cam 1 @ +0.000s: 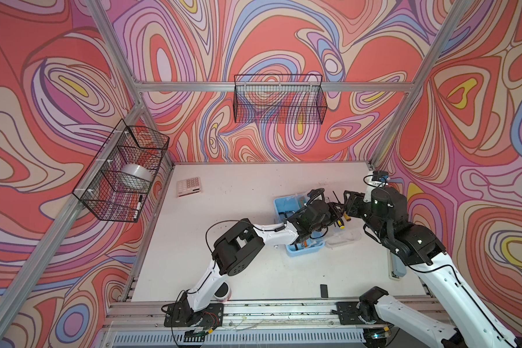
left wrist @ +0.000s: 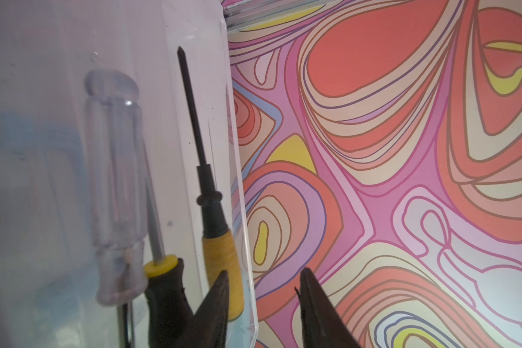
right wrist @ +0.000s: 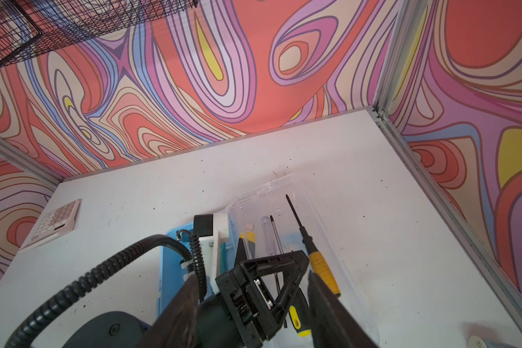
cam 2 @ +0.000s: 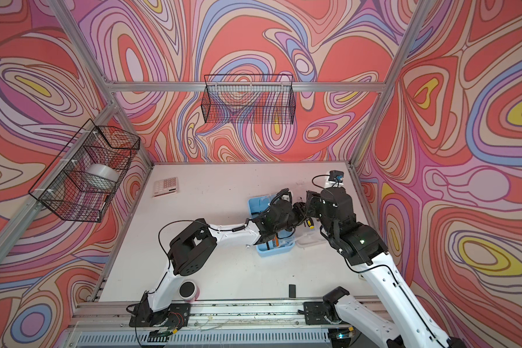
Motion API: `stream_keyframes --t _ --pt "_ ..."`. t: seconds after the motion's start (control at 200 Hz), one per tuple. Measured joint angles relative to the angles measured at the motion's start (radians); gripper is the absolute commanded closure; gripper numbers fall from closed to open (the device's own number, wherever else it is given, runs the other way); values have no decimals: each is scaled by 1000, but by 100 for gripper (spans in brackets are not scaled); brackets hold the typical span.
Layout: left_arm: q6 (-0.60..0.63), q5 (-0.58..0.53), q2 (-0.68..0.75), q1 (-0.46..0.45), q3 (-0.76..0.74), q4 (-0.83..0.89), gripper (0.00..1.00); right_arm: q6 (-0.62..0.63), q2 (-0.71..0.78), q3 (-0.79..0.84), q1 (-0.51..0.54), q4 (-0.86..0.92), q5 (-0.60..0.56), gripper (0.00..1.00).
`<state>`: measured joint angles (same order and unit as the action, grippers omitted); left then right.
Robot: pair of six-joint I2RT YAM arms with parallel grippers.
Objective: Pack the tool kit
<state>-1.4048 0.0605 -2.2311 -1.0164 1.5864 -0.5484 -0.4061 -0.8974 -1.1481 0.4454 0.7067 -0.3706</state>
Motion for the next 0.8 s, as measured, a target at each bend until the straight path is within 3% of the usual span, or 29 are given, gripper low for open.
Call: stream_keyframes --t 0.21,0.371,0.536,0.646,0.801 --pt "31 17 9 7 0 19 58 1 -4 0 -2 -2 3 43" --pt "189 2 89 30 10 264 52 2 -25 0 -2 1 47 44" --pt "391 -158 264 53 8 575 36 1 -57 6 -2 0 117 45" --pt "485 -246 401 71 -37 691 35 0 -81 11 -1 1 173 48" --pt "573 -309 591 134 -235 802 35 -15 -143 10 64 9 209 50"
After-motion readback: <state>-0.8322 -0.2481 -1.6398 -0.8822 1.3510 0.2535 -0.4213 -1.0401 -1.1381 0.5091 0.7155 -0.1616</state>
